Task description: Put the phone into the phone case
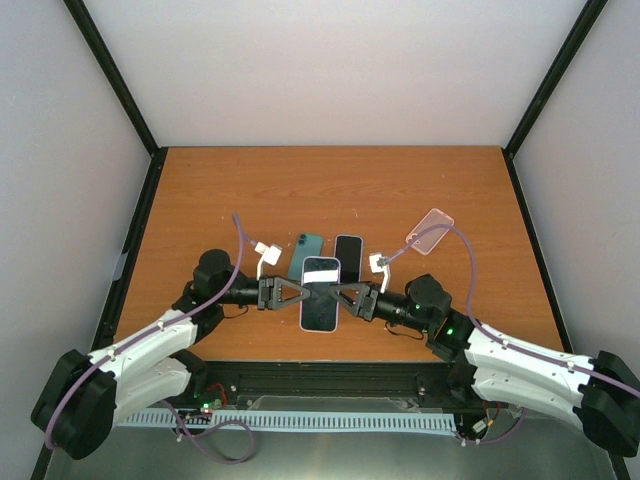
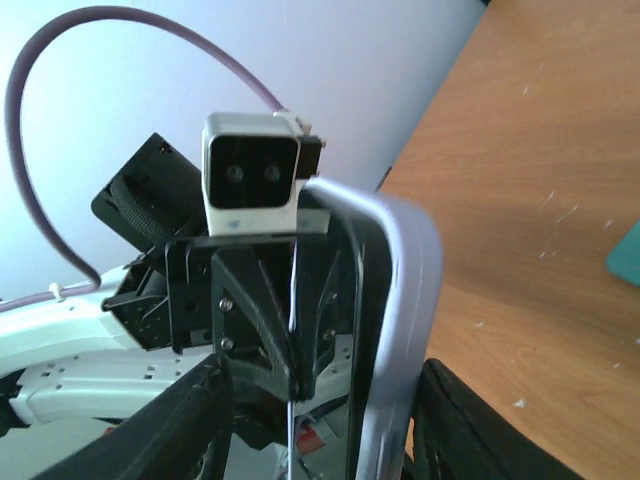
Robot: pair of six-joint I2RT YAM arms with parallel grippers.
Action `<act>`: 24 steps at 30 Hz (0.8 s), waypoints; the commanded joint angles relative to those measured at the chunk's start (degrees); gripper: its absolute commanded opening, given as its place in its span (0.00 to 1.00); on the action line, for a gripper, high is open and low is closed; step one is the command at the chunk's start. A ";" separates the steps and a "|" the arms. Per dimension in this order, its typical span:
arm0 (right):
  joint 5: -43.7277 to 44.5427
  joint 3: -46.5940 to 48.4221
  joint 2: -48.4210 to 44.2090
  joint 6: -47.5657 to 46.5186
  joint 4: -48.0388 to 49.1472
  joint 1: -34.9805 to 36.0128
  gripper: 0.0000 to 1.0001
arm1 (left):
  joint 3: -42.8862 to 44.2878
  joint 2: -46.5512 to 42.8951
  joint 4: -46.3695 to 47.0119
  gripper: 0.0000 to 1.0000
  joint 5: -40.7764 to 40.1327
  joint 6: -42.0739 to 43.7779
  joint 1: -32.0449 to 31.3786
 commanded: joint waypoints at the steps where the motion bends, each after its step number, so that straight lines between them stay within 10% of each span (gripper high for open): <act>1: 5.14 5.98 -2.40 -3.39 -10.62 0.23 0.50 | 4.96 -1.97 -4.28 0.00 6.09 8.04 -0.13; 9: 4.91 7.90 -0.38 -0.73 -10.29 0.23 0.46 | 7.11 -4.02 -11.29 0.00 8.80 14.06 -0.13; 16: 7.41 5.36 -2.75 -0.10 -7.67 0.23 0.03 | 8.84 -3.28 -21.01 0.00 2.58 17.31 -0.13; 21: 8.47 5.31 -3.81 -0.31 -10.40 0.23 0.03 | 11.16 -2.91 -25.68 0.00 -2.13 18.13 -0.13; 24: 6.37 5.31 -3.08 0.14 -11.04 0.23 0.26 | 12.10 -3.22 -24.25 0.00 -3.36 15.16 -0.15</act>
